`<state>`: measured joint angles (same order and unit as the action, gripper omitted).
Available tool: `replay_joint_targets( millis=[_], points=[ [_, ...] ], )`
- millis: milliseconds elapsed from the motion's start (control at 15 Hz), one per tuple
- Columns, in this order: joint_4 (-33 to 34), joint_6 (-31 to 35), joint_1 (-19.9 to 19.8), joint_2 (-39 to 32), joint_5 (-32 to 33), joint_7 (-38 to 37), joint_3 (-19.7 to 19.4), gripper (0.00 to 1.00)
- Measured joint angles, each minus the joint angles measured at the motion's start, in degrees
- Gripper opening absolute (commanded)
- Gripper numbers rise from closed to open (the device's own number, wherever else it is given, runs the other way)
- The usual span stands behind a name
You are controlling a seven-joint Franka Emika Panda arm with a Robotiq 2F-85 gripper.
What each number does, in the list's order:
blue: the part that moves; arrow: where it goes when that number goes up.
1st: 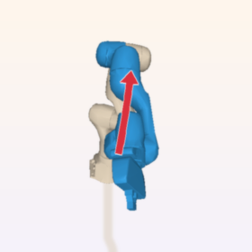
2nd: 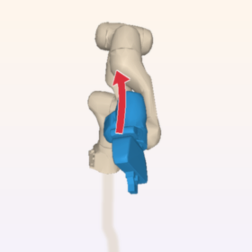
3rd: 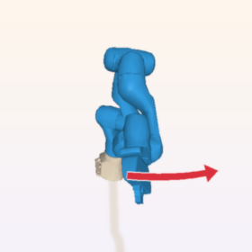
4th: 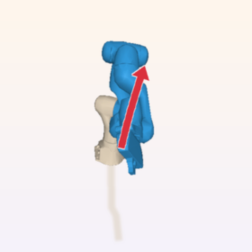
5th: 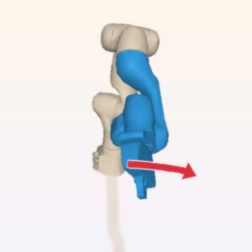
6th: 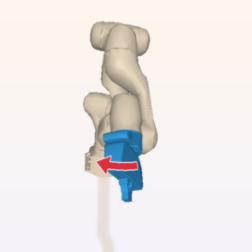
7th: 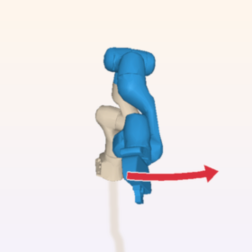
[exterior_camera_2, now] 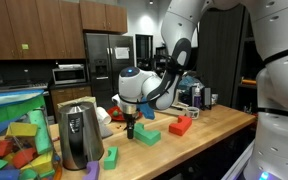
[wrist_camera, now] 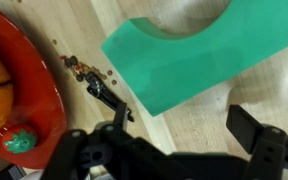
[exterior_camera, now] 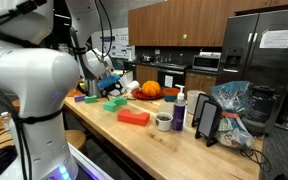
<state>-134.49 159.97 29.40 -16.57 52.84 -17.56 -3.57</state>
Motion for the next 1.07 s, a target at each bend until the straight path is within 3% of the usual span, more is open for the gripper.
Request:
replay_joint_targets(
  millis=[333, 1067],
  points=[
    [-2.27, -0.02, 0.00, 1.28, 7.11, -3.46, -2.13, 1.00],
    [-6.10, -0.08, -0.02, 5.50, 34.70, -20.99, -5.75, 1.00]
  ],
)
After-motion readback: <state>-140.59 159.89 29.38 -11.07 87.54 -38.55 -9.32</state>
